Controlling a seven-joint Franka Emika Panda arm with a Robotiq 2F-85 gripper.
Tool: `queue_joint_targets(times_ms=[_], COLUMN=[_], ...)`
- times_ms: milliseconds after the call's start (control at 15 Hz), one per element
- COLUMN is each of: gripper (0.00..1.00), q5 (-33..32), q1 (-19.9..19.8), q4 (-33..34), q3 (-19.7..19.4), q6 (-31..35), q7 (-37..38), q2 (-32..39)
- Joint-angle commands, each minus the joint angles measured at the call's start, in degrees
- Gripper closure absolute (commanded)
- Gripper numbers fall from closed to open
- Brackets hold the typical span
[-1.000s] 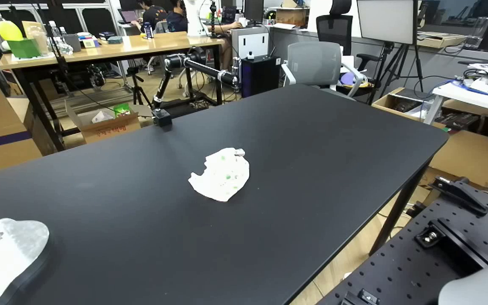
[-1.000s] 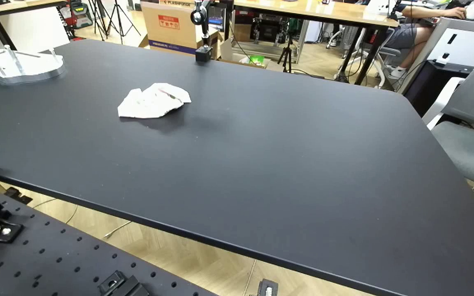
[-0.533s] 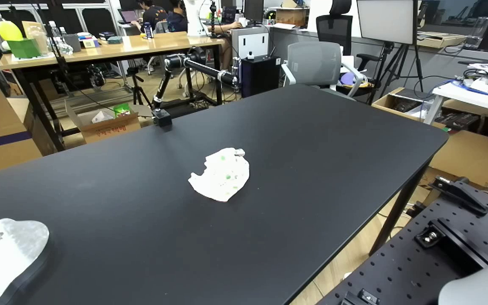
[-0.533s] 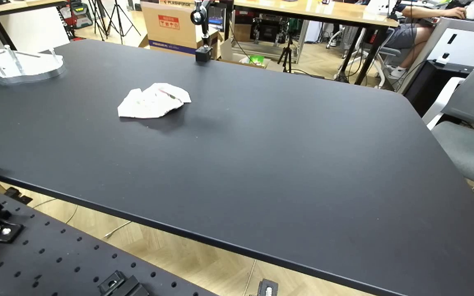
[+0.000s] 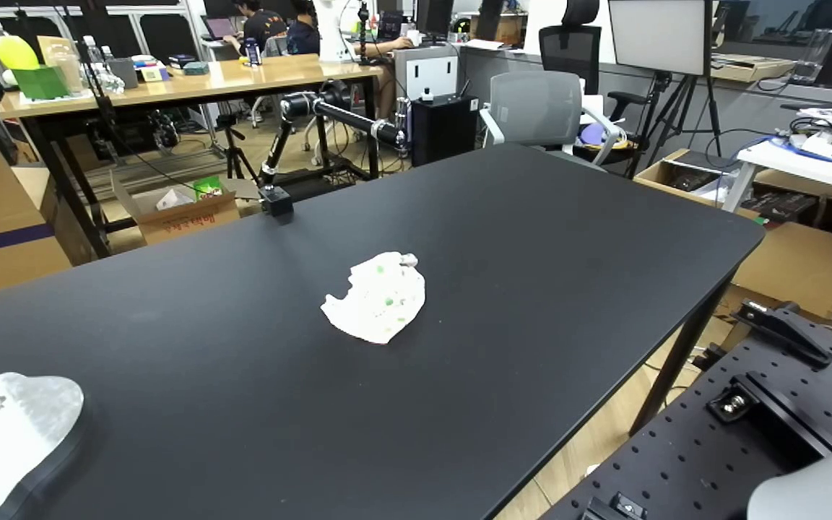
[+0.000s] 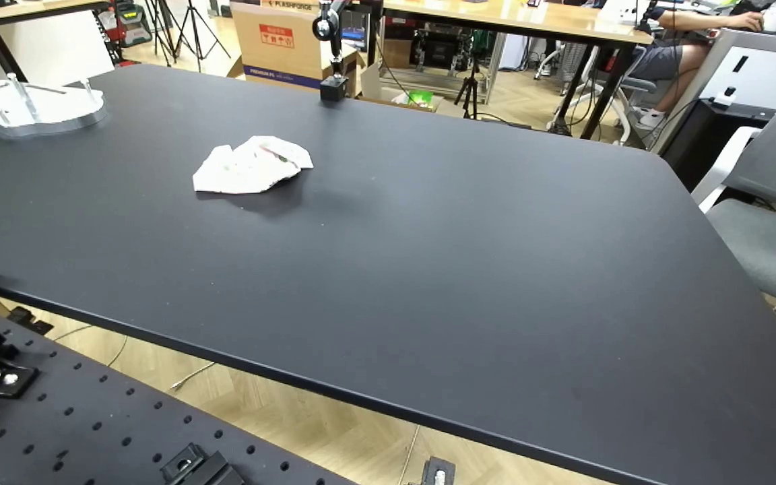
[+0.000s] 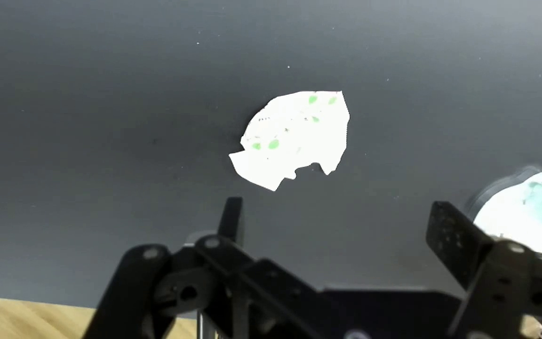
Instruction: Hang the cloth on the stand
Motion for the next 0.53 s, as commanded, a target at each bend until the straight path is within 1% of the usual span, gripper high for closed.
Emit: queue_joint_targets(times_ms=[0, 267, 467], gripper=[0.00, 0.00, 0.00], q5=[-2.41, -5.56, -10.79], q1=[1.59, 2.13, 0.52], q4=[-2.21, -4.61, -5.61], q3=[4.10, 8.72, 11.38], q6=[6.89, 19.40, 26.73], q7=[2.95, 9.94, 19.38], q2=[3.17, 8.30, 12.90])
